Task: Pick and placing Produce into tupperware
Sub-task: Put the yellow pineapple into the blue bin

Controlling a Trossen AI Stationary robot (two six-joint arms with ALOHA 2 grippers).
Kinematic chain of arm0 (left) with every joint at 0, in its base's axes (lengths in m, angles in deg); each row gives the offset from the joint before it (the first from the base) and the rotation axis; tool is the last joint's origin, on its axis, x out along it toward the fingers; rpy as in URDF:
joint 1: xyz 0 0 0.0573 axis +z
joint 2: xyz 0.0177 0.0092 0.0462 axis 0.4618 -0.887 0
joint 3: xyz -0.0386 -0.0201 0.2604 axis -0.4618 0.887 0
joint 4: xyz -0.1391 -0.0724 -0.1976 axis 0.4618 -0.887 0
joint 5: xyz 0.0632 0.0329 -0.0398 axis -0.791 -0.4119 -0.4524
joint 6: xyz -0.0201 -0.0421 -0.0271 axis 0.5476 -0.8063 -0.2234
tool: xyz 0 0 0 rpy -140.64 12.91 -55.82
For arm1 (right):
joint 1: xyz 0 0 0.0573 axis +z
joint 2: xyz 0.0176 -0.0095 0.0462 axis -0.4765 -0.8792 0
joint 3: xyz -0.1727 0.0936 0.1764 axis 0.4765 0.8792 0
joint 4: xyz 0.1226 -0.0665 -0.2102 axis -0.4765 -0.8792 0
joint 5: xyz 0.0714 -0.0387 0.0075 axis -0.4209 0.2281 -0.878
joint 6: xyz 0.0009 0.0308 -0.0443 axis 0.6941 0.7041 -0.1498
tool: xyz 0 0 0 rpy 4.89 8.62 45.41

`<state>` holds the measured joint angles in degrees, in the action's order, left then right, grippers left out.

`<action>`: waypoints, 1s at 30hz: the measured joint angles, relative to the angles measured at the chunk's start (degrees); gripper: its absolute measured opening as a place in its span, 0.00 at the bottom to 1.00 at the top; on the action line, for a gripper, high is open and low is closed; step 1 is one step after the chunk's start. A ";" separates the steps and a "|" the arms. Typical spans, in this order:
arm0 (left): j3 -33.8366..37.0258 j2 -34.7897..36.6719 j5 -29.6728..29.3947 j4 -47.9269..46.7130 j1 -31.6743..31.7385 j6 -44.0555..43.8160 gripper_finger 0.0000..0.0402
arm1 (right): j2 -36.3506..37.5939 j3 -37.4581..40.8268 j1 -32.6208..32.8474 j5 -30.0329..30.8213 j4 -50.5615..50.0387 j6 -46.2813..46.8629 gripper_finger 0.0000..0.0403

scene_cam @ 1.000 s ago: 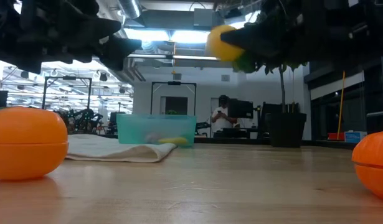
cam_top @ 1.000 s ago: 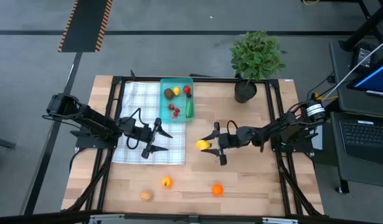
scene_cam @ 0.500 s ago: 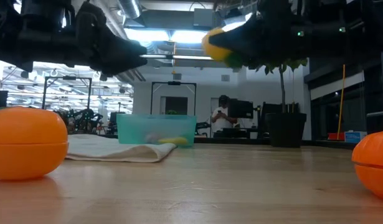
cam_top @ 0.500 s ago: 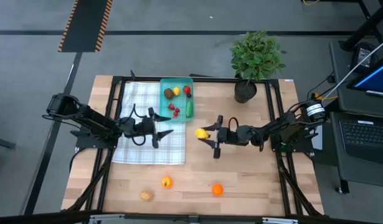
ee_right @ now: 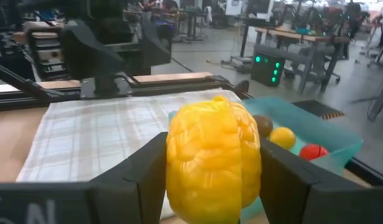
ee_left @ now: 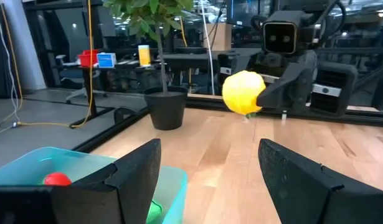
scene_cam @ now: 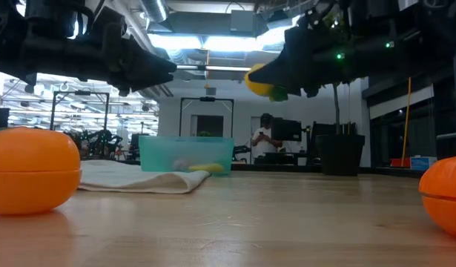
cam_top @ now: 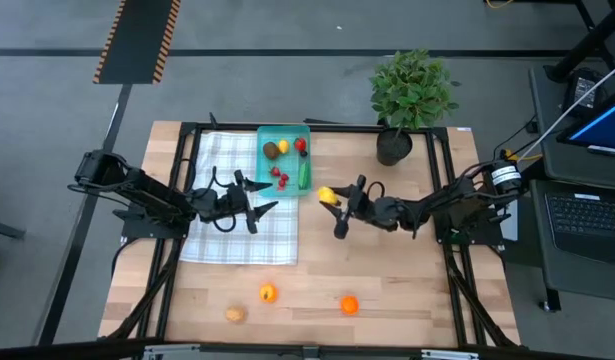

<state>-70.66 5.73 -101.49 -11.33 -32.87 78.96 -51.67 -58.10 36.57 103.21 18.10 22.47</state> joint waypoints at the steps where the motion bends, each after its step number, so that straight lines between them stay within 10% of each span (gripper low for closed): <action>1: 0.00 0.00 -0.03 -0.01 0.00 0.01 0.65 | -0.01 0.00 -0.29 -0.02 -0.52 0.80 0.50; 30: -0.02 -0.02 -4.37 -4.37 7.92 -0.52 0.65 | -11.28 -20.96 -18.49 -17.52 -16.71 7.04 0.50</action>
<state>-70.68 5.71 -105.86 -15.70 -24.95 78.43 -62.95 -79.06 18.09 85.69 1.39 29.51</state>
